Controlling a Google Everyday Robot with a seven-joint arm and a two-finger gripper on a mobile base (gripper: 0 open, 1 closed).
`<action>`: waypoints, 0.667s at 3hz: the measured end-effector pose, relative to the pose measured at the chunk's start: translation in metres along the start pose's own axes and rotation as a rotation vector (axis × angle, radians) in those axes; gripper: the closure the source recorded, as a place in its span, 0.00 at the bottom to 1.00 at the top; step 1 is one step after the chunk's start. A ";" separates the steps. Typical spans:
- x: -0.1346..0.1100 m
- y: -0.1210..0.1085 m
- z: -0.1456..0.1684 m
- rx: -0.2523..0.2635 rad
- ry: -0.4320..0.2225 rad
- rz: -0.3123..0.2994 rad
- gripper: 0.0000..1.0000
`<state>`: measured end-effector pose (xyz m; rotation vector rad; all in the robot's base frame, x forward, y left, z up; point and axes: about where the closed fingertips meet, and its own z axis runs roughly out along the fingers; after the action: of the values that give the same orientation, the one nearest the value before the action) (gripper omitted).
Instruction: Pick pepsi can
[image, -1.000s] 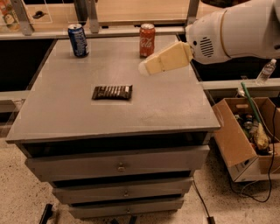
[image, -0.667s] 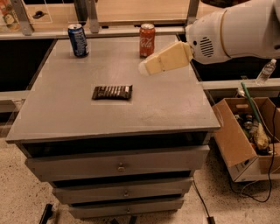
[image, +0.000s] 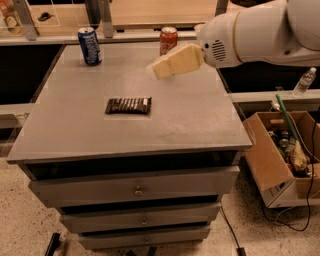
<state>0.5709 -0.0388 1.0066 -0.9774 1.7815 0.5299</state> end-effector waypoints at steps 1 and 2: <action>-0.008 -0.006 0.030 -0.035 -0.030 -0.027 0.00; -0.014 -0.009 0.056 -0.015 -0.028 -0.049 0.00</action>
Offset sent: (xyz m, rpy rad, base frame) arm 0.0670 0.0598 -0.0195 -0.0265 -0.0716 -0.0029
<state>0.6114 0.0018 0.9971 -1.0167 1.7268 0.5251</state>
